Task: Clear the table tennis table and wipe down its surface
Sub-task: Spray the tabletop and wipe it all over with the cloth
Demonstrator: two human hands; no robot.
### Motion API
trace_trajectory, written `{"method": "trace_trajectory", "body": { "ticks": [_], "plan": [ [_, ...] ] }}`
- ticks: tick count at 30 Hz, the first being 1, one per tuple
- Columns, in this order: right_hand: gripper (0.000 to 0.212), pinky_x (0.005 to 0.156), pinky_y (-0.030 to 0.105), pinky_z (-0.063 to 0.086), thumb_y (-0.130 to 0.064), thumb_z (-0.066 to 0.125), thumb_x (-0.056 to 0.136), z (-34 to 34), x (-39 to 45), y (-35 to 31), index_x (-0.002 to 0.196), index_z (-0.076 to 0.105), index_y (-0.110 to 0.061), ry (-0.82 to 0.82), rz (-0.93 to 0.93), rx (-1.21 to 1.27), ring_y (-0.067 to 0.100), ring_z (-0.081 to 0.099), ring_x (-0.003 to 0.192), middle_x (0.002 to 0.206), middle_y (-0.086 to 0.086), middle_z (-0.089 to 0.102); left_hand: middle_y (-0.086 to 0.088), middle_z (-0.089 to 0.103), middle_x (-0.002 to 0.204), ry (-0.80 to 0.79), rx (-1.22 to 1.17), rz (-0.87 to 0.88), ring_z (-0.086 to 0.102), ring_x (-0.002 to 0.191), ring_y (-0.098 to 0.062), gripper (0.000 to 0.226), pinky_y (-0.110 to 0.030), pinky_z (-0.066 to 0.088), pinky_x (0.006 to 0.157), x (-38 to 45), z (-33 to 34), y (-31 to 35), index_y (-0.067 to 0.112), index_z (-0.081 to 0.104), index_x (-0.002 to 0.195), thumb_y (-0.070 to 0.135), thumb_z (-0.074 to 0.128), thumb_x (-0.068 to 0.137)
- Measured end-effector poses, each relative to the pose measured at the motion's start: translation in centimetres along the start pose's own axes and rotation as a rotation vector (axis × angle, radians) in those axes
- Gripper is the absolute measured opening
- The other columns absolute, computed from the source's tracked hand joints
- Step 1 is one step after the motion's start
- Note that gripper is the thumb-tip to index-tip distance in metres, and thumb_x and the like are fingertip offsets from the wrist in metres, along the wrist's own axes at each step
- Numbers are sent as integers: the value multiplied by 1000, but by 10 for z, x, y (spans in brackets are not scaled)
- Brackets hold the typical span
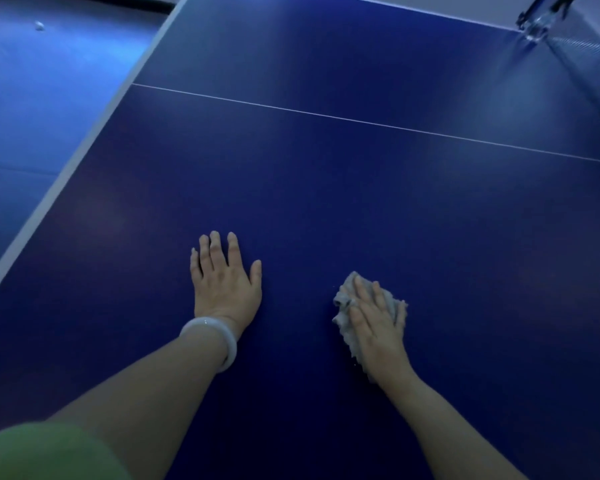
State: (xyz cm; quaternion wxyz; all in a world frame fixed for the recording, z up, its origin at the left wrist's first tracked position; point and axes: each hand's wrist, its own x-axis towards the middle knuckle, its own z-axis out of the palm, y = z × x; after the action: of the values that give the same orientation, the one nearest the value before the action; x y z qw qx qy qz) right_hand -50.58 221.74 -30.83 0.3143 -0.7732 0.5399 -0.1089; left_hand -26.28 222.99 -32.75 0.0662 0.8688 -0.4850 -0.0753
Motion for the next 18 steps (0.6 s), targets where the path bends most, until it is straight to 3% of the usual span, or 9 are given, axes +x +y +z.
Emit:
{"method": "trace_trajectory", "body": {
  "ticks": [2,4,6,9,11,15,16,18],
  "plan": [
    [43,115,46,-24,-34,22,107,5,-17,4,138,0,-53,-94,-48,-184,0,-23,145,157,-26,-12,-14,4,162,-6,3,5,-2,150,-29,70,-46,-1,122,0,0,-1,15,9,155,55,19,98],
    [53,115,51,-21,-45,23,105,17,-43,5,147,-8,-49,-119,-102,-384,7,-32,144,159,-19,-24,-13,2,162,-19,-8,8,-4,150,-28,71,-45,-2,122,0,-3,-2,15,8,155,55,21,98],
    [62,117,55,-11,-57,22,100,27,-73,7,155,0,-40,-96,-165,-473,15,-19,150,163,-10,-16,-12,0,163,-42,-57,25,-7,150,-25,70,-42,-5,122,-2,-8,-4,16,9,156,53,25,99],
    [66,117,57,7,-59,25,98,20,-98,26,157,10,-33,-59,-225,-549,20,-1,152,166,-4,-1,-9,-2,163,-99,-163,82,-9,150,-22,68,-39,-7,122,-24,-15,-9,16,11,156,50,32,100],
    [65,119,57,5,-58,19,98,6,-95,43,156,6,-33,-19,-133,-573,19,-4,152,165,-4,-5,-8,-4,163,-99,-188,150,-11,150,-21,70,-35,-9,121,-59,-16,-14,17,8,156,51,32,100],
    [63,119,57,-4,-54,3,99,4,-76,33,157,-2,-30,123,309,-538,23,-12,151,162,-1,-18,-5,-2,163,-67,-144,200,-12,149,-17,73,-34,-8,121,-141,-16,-37,19,8,156,60,18,97],
    [63,119,58,-3,-53,0,98,11,-76,21,156,-4,-29,117,336,-520,24,-11,151,163,1,-16,-5,0,163,-56,-122,179,-11,149,-16,74,-35,-6,121,-157,-16,-45,18,10,156,61,14,96],
    [64,118,61,5,-50,6,97,30,-91,-3,155,6,-24,81,142,-522,27,-1,152,165,7,-1,-7,3,163,-26,-83,85,-8,150,-18,76,-37,-5,122,-177,-20,-63,17,12,155,61,9,94]
  ]
}}
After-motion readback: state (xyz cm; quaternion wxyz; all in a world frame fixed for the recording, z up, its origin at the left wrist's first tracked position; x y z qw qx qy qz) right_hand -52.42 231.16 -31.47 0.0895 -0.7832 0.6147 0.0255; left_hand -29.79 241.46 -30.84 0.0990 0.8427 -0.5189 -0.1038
